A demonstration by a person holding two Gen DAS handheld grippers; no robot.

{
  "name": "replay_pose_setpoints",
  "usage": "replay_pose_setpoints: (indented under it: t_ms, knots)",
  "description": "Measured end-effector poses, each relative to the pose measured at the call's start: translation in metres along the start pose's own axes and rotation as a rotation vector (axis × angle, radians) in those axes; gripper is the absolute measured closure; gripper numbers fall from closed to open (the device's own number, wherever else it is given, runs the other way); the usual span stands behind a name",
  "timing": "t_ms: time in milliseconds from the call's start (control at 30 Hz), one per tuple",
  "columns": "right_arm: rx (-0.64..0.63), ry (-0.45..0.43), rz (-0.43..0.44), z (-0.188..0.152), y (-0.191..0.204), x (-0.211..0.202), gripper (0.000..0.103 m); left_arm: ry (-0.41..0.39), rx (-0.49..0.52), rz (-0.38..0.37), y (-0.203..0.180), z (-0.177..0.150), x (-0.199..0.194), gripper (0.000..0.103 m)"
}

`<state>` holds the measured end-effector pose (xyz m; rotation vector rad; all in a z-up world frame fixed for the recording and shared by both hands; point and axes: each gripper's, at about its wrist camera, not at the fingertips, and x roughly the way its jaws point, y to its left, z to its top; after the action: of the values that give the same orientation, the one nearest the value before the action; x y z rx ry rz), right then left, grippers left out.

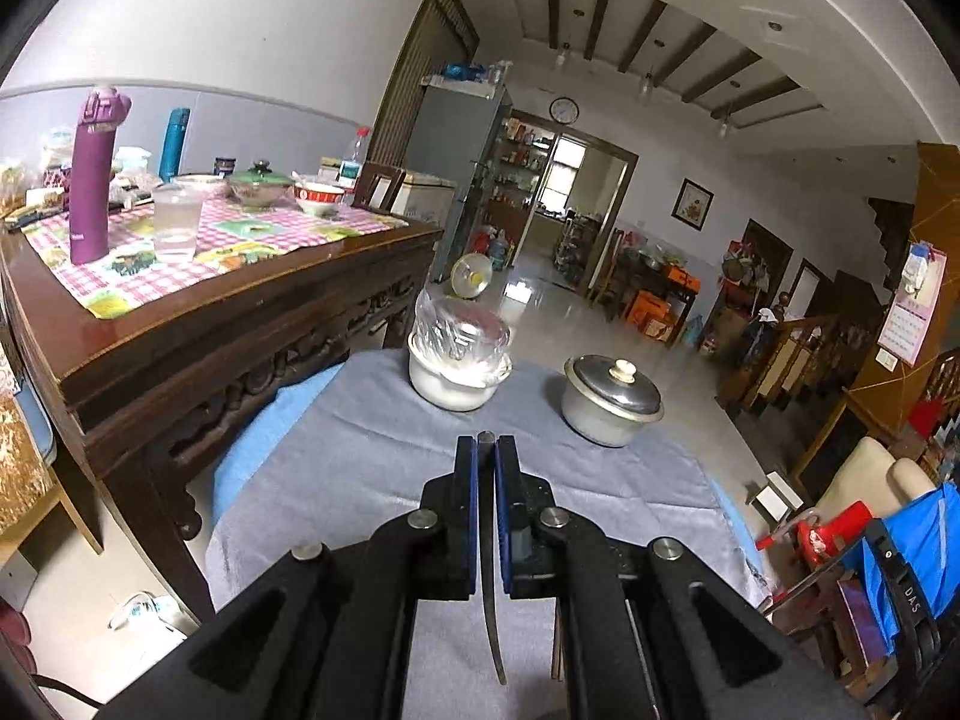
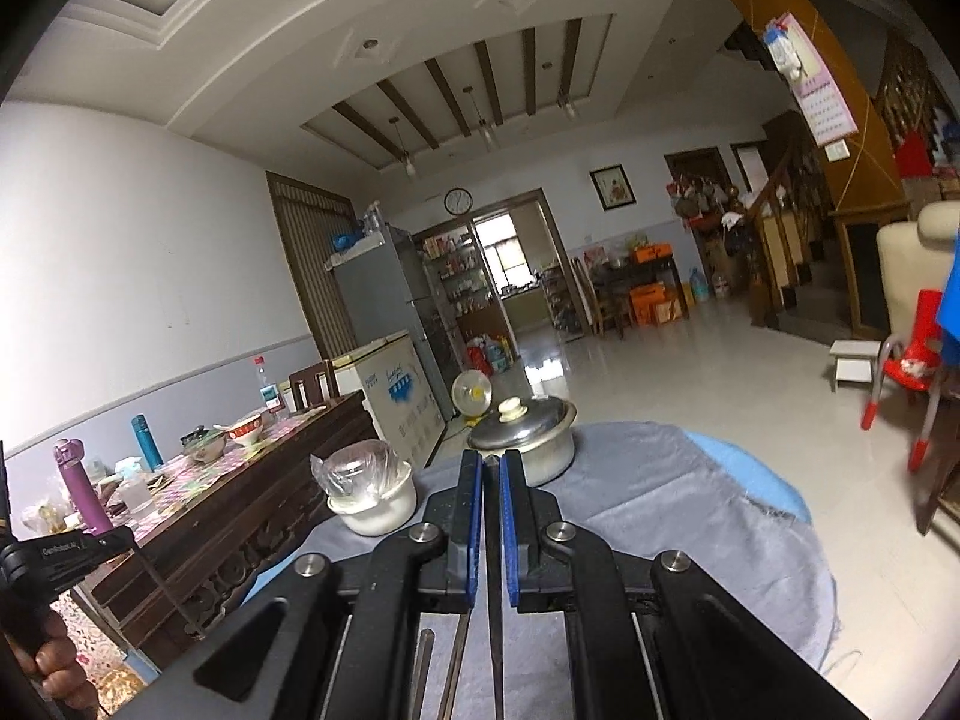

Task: Organize utensils
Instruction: 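Lift the held chopsticks with both tools and carry them over the grey cup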

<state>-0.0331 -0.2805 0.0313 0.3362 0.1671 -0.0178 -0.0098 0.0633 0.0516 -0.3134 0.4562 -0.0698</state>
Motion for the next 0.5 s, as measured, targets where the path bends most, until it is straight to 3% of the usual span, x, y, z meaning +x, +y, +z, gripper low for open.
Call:
replay_pose_setpoints:
  t_ms: [500]
  knots:
    - [-0.05, -0.075, 0.009, 0.016, 0.01, -0.045, 0.096, -0.025, 0.05, -0.044, -0.015, 0.003, -0.041, 0.098]
